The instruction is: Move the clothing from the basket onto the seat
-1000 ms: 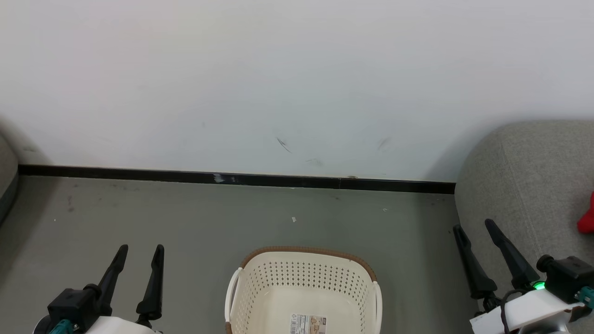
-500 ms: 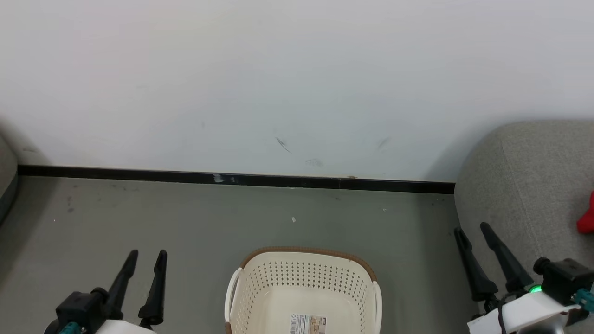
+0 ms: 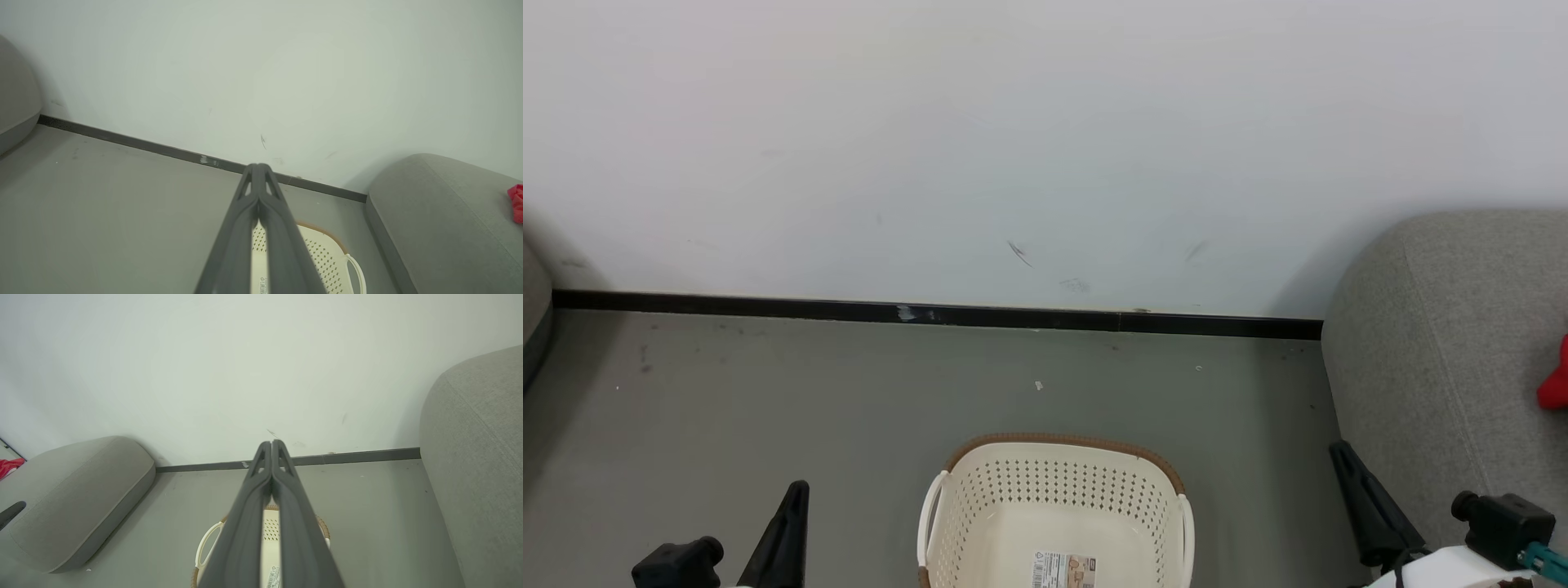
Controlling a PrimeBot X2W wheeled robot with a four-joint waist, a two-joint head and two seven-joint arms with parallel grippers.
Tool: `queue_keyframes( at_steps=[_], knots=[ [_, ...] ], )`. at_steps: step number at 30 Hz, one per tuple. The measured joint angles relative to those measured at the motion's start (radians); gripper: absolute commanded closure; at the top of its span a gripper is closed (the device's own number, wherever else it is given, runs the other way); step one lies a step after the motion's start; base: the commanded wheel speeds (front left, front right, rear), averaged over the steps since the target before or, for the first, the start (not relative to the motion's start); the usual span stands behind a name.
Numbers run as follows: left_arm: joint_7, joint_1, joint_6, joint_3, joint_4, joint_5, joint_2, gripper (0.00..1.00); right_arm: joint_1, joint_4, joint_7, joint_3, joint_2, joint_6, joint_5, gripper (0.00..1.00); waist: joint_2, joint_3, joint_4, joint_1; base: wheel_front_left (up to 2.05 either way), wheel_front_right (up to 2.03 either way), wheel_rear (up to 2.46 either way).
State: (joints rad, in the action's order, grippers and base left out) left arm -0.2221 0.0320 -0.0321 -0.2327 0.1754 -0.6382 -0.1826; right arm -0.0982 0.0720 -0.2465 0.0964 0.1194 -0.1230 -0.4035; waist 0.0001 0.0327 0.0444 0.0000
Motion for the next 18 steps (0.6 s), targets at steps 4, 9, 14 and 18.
queue_keyframes(
  at_steps=[4, 9, 14, 18],
  knots=[
    [0.016, 0.0, 0.001, 0.013, 0.002, -0.045, 0.006, 1.0, 0.0, 0.0, 0.01, -0.005, -0.005, 0.0, -0.069, 1.0, 0.0, -0.002, -0.002, 0.0, 0.0, 0.0, 0.0],
    [0.031, -0.001, 0.01, 0.03, 0.004, -0.091, 0.017, 1.0, 0.001, 0.003, 0.029, -0.018, -0.008, 0.0, -0.144, 1.0, 0.0, -0.004, -0.005, 0.0005, 0.0, 0.0, 0.0],
    [0.05, -0.001, 0.02, 0.047, 0.007, -0.145, 0.024, 1.0, 0.003, 0.009, 0.045, -0.023, -0.012, 0.0, -0.211, 1.0, 0.0, -0.005, -0.008, 0.0031, 0.0, 0.0, 0.0],
    [0.064, -0.004, 0.03, 0.06, 0.009, -0.191, 0.03, 1.0, 0.005, 0.014, 0.056, -0.031, -0.012, 0.0, -0.266, 1.0, 0.0, -0.004, -0.011, 0.0067, 0.0, 0.0, 0.0]
  ],
)
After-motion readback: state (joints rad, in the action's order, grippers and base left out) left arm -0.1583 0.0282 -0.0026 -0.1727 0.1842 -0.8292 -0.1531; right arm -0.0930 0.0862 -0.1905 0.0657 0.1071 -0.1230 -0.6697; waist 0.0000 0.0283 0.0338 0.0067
